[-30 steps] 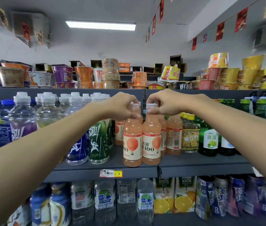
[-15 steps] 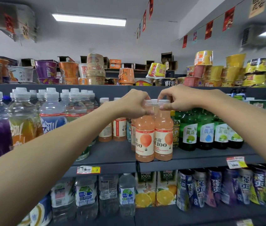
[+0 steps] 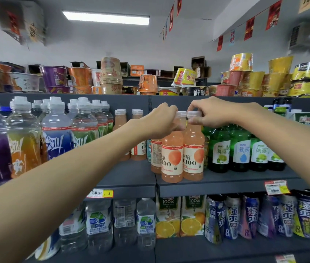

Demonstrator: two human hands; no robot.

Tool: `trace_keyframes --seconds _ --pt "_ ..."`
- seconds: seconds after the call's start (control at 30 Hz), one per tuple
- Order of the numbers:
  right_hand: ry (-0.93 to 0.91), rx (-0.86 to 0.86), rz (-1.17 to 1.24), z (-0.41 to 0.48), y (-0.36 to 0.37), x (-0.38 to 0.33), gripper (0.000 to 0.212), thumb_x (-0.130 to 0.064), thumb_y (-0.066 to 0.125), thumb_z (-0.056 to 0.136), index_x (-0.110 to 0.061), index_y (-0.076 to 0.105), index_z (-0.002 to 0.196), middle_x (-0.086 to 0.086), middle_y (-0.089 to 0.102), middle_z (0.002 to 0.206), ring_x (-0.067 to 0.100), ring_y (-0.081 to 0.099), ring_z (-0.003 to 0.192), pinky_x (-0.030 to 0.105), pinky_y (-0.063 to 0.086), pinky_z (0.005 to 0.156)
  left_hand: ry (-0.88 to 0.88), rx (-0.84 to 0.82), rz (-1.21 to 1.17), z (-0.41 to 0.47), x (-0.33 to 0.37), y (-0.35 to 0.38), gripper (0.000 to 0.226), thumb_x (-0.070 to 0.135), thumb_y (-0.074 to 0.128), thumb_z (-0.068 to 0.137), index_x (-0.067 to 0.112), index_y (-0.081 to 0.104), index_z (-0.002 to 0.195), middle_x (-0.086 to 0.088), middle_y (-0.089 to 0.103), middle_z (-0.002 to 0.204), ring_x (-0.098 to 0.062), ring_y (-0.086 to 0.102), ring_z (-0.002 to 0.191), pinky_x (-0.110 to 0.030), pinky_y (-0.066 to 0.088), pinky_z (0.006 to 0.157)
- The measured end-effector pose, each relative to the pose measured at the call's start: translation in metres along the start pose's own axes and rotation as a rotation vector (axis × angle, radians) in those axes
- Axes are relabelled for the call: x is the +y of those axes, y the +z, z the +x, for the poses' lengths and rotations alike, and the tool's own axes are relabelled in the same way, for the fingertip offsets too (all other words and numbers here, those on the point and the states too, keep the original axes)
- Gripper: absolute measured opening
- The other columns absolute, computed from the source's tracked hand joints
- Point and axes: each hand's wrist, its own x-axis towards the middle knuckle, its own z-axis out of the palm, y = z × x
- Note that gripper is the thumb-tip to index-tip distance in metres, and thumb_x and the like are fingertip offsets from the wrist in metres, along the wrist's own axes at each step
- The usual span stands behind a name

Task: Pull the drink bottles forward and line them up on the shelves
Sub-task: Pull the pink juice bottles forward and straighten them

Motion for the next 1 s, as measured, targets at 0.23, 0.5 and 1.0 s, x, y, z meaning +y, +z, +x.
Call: trace_keyframes --seconds 0.23,0.5,1.0 --pt "0.005 0.077 -0.147 -0.005 0.006 -0.025 0.073 -0.049 0.048 0.084 -0.023 0.034 0.151 0.011 0.048 0.146 0.030 0.045 0.133 0.046 0.043 0.104 0.105 0.113 0.029 -0.014 -0.011 -0.004 0.077 0.061 0.058 0.088 0.013 0.042 0.146 -0.009 0.045 0.138 -0.024 0.048 0.124 -0.041 0.047 0.100" --pt "-0.117 0.195 -0.013 0.015 0.011 -0.081 0.055 -0.023 0.042 0.093 -0.017 0.042 0.148 0.014 0.047 0.148 0.030 0.042 0.135 0.047 0.039 0.109 0.054 0.239 -0.002 -0.026 -0.065 -0.026 0.031 0.026 0.046 0.104 0.013 0.052 0.131 -0.005 0.051 0.128 -0.018 0.053 0.112 -0.030 0.045 0.090" --pt "-0.094 -0.053 -0.347 0.099 0.028 -0.150 0.044 -0.016 0.067 0.089 -0.016 0.058 0.133 0.008 0.063 0.122 0.028 0.061 0.111 0.039 0.053 0.083 -0.232 -0.445 0.443 0.001 -0.127 -0.037 0.052 0.044 0.068 0.088 0.020 0.055 0.132 -0.006 0.049 0.134 -0.026 0.052 0.121 -0.044 0.047 0.104"
